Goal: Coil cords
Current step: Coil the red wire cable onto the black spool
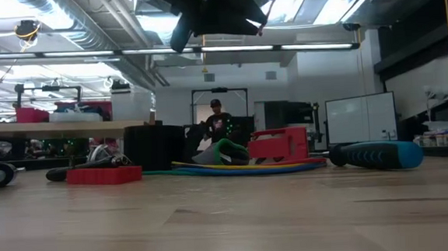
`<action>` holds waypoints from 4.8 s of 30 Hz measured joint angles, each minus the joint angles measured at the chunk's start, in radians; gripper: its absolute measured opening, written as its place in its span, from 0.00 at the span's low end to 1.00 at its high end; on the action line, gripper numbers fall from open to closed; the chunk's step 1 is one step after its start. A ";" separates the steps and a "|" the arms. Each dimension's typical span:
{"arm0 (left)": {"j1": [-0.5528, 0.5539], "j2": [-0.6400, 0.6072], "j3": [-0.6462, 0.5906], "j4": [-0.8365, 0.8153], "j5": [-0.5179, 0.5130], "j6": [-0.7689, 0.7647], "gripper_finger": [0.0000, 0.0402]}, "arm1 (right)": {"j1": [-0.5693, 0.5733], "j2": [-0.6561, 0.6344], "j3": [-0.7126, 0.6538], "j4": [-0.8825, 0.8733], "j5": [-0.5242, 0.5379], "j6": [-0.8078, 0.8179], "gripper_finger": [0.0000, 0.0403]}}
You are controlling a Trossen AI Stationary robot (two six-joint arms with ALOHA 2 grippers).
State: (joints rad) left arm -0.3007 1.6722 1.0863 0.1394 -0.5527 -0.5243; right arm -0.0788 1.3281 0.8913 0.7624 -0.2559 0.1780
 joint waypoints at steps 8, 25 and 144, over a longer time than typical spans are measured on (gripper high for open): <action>0.002 0.001 0.000 0.004 0.000 -0.001 0.16 | 0.000 0.000 0.000 0.008 0.000 0.000 0.00; 0.009 0.021 0.000 -0.030 -0.002 -0.002 0.01 | 0.000 0.000 0.000 0.019 0.000 0.000 0.00; 0.073 -0.090 0.000 -0.030 0.006 -0.187 0.00 | -0.048 0.127 -0.002 -0.360 0.425 0.059 0.00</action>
State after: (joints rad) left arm -0.2272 1.5822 1.0859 0.1092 -0.5471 -0.7117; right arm -0.1265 1.4551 0.8898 0.4019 0.1687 0.2368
